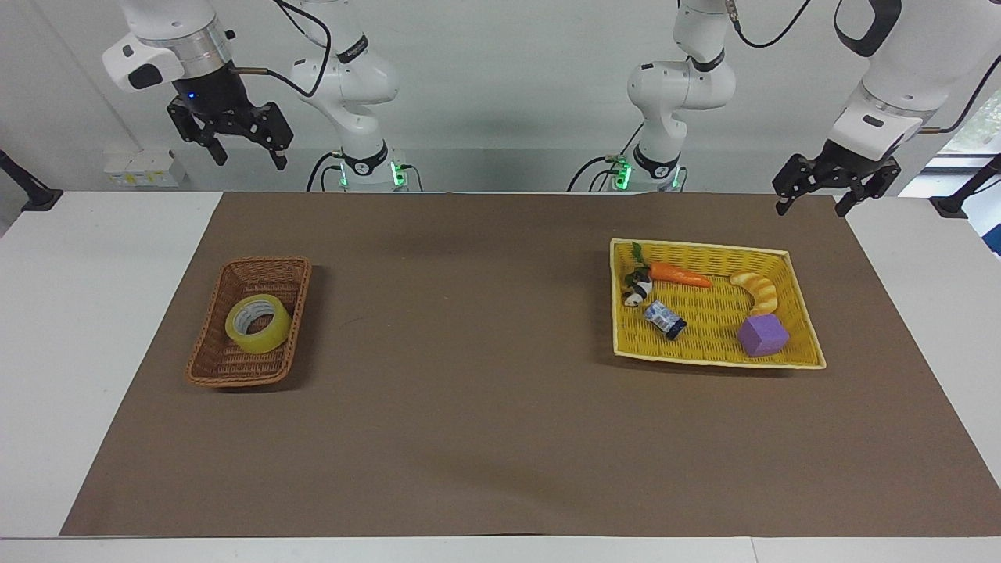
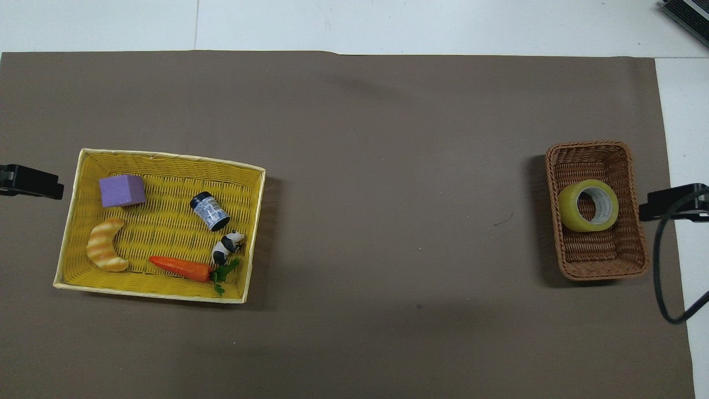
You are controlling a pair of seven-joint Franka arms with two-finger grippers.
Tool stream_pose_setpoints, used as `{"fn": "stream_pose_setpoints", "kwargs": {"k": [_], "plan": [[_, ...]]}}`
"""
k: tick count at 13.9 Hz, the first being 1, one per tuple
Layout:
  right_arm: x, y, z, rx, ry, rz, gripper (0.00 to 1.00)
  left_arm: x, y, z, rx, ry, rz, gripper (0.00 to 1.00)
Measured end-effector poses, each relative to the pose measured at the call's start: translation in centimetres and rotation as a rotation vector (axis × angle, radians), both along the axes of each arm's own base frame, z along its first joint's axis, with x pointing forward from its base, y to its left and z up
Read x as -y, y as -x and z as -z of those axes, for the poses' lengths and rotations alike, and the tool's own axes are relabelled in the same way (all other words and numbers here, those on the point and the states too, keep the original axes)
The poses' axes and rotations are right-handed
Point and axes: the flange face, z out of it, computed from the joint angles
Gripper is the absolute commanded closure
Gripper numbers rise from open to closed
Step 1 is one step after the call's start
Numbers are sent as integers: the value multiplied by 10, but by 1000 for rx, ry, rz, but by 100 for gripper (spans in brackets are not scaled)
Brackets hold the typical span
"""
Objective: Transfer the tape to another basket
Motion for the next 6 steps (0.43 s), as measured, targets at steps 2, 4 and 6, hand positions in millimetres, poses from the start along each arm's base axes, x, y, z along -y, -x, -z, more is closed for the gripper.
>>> {"fn": "stream_pose_setpoints", "kwargs": {"k": [2, 4, 6], "plan": [[0, 0, 1, -1, 0, 0, 0, 0, 0, 0, 0, 0, 0, 0], [0, 0, 1, 0, 0, 0, 0, 0, 0, 0, 0, 0, 0, 0], [0, -1, 1, 1, 0, 0, 0, 0, 0, 0, 0, 0, 0, 0]]}}
